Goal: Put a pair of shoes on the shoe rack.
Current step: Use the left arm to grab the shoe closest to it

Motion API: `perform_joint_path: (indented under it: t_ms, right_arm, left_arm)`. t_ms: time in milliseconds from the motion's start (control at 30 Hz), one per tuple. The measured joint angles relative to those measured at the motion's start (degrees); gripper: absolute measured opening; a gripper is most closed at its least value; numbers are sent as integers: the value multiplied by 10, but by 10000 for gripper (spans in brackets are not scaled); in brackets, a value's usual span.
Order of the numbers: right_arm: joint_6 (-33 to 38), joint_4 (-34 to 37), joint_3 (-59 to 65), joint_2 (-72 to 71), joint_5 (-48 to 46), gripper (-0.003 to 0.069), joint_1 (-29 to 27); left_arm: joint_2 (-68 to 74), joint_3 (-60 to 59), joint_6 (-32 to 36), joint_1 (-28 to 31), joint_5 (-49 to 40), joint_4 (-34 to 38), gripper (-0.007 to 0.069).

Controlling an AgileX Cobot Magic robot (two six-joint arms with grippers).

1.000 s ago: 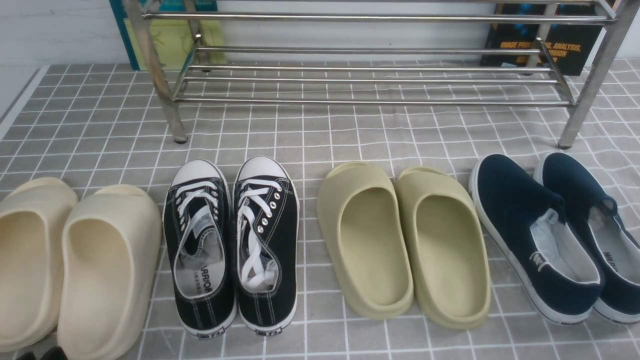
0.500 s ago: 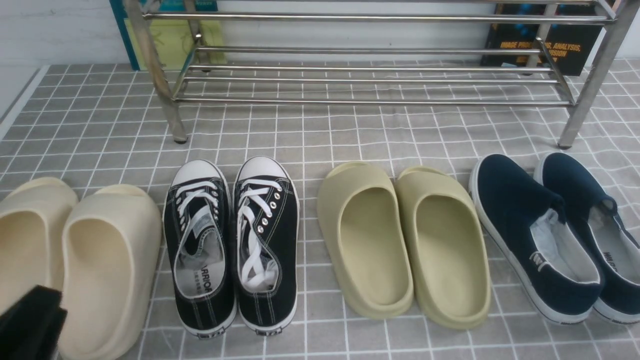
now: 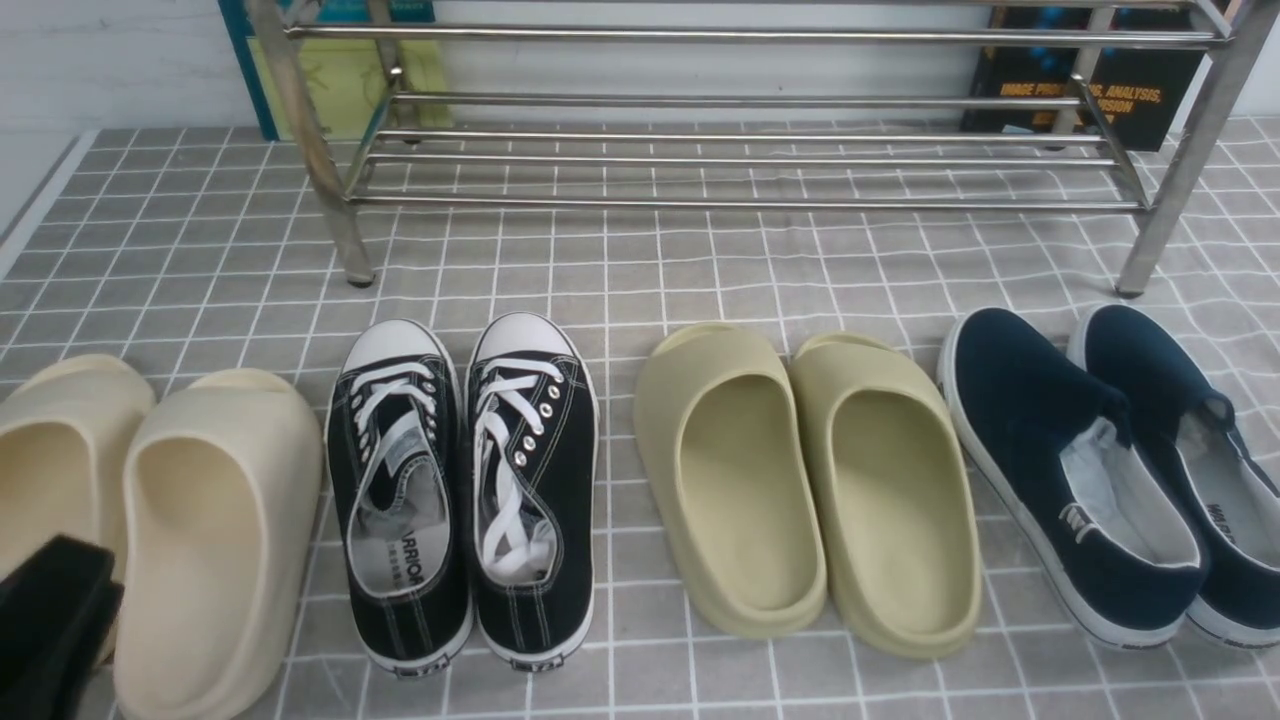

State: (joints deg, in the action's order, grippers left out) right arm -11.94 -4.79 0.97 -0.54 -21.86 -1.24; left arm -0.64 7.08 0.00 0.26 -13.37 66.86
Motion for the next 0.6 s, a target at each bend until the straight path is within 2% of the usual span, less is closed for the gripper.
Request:
perform_joint_path:
  t_ms: [67, 167, 267, 300, 333, 367, 467, 600]
  right_arm:
    - [0, 0, 0, 0, 0, 239, 0]
    - [0, 0, 0, 0, 0, 239, 0]
    - [0, 0, 0, 0, 0, 239, 0]
    - [0, 0, 0, 0, 0, 239, 0]
    - [0, 0, 0, 0, 0, 239, 0]
    - [0, 0, 0, 0, 0, 239, 0]
    - [0, 0, 0, 0, 0, 239, 0]
    - [0, 0, 0, 0, 0, 239, 0]
  left_arm:
    - [4, 30, 17, 0, -23, -29, 205]
    - [85, 141, 18, 0, -129, -171, 76]
    - [182, 228, -10, 0, -246, -331, -13]
    - [217, 254, -21, 0, -290, -382, -13]
    - [224, 254, -24, 0, -299, -382, -13]
    - [284, 299, -36, 0, -374, -473, -13]
    - [370, 344, -46, -2, -470, -575, -13]
    - [443, 374, -86, -41, -504, -642, -13]
